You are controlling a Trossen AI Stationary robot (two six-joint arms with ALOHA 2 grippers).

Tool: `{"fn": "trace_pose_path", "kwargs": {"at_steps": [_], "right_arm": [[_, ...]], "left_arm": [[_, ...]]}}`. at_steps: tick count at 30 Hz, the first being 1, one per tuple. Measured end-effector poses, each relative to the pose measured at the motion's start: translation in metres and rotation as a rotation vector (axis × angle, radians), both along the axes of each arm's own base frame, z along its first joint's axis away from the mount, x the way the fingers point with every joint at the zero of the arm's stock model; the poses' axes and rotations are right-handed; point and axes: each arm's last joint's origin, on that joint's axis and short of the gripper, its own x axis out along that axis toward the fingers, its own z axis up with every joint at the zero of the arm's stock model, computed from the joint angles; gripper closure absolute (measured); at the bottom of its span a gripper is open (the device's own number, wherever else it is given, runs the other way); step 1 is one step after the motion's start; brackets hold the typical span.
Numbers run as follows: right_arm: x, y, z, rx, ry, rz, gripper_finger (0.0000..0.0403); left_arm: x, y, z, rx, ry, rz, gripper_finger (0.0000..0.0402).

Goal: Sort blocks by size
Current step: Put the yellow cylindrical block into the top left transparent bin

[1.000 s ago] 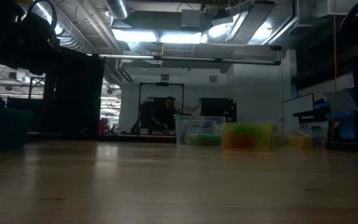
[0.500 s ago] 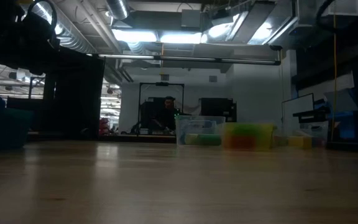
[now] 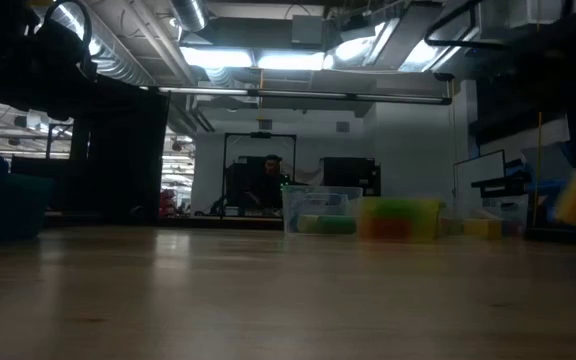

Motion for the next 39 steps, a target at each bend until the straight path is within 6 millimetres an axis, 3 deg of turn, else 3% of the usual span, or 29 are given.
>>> {"fn": "trace_pose_path", "kwargs": {"at_steps": [9,26,30,39], "right_arm": [[0.015,-0.047,0.012,-0.280,-0.151,-0.022,0.0262],[0.061,-0.127,0.048,-1.043,-0.339,0.327,0.0255],[0.068,-0.151,0.050,-1.096,-0.355,0.384,0.0255],[0.081,-0.211,0.033,-1.107,-0.403,0.405,0.0253]], "left_arm": [[0.000,0.000,0.000,0.000,0.000,0.000,0.0302],[0.000,0.000,0.000,0.000,0.000,0.000,0.0302],[0.000,0.000,0.000,0.000,0.000,0.000,0.0302],[0.000,0.000,0.000,0.000,0.000,0.000,0.0302]]}}
